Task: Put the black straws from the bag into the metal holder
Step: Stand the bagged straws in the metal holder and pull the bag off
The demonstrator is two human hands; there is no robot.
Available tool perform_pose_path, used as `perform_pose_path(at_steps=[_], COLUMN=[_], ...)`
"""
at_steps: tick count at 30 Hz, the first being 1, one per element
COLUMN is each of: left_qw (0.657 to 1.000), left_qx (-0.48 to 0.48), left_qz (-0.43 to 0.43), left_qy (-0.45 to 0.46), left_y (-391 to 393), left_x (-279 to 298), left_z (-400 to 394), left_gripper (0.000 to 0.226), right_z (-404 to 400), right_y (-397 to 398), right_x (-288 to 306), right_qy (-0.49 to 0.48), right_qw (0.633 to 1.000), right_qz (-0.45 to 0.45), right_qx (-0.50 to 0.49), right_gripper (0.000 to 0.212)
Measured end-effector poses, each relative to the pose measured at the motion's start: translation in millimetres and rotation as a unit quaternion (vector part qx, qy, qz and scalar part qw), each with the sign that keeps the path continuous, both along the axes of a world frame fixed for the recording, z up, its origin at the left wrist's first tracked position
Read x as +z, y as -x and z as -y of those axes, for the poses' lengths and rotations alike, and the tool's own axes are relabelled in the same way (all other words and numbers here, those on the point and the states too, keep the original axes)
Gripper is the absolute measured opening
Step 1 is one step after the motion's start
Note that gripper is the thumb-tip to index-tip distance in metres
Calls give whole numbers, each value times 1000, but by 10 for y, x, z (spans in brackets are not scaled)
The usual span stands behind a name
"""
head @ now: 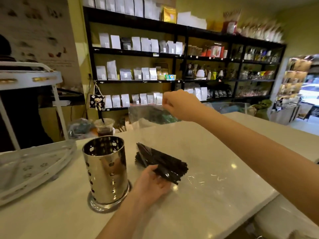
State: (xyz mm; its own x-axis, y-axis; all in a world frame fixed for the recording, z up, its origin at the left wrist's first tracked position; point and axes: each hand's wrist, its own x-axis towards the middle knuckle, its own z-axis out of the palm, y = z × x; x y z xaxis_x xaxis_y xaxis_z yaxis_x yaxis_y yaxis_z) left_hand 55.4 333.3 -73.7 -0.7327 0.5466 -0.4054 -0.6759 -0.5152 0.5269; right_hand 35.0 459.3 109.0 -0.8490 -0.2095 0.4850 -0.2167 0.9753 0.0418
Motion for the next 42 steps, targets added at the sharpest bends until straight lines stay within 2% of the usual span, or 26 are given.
perform_pose_path(at_steps=[6, 9, 13, 15, 22, 24, 26, 30, 33, 34, 36, 38, 42], left_qw=[1000, 995, 970, 960, 959, 965, 967, 964, 956, 954, 954, 951, 941], left_qx=[3, 27, 81, 98, 122, 130, 142, 156, 166, 173, 180, 188, 193], left_qz=[-7, -18, -64, -104, -172, -187, -194, -213, -235, -235, -231, -233, -262], left_qy=[-13, -91, -221, -243, -188, -132, -83, -18, 53, 66, 66, 78, 97], left_y=[48, 45, 64, 109, 506, 605, 729, 1007, 1193, 1259, 1397, 1519, 1684], left_x=[271, 499, 876, 1065, 1405, 1434, 1455, 1463, 1519, 1554, 1621, 1687, 1766], left_z=[46, 66, 172, 291, 845, 993, 1135, 1360, 1437, 1458, 1504, 1541, 1522], left_gripper=[53, 48, 61, 55, 58, 50, 32, 47, 34, 33, 47, 58, 46], right_z=[-8, 40, 91, 116, 240, 288, 339, 435, 462, 452, 439, 419, 381], right_y=[32, 7, 39, 71, 329, 439, 545, 718, 844, 896, 994, 1114, 1304], right_x=[542, 833, 1129, 1176, 999, 910, 827, 691, 638, 631, 621, 616, 589], right_qy=[88, 144, 250, 280, 371, 388, 418, 497, 563, 567, 551, 554, 578], right_qw=[995, 985, 952, 941, 905, 901, 890, 856, 819, 816, 822, 813, 786], right_qz=[-25, -76, -156, -173, -183, -165, -144, -83, 16, 55, 114, 135, 129], right_qx=[30, 60, 77, 82, 102, 106, 108, 120, 107, 97, 90, 116, 176], right_gripper=[20, 22, 20, 20, 16, 15, 15, 18, 27, 29, 31, 34, 27])
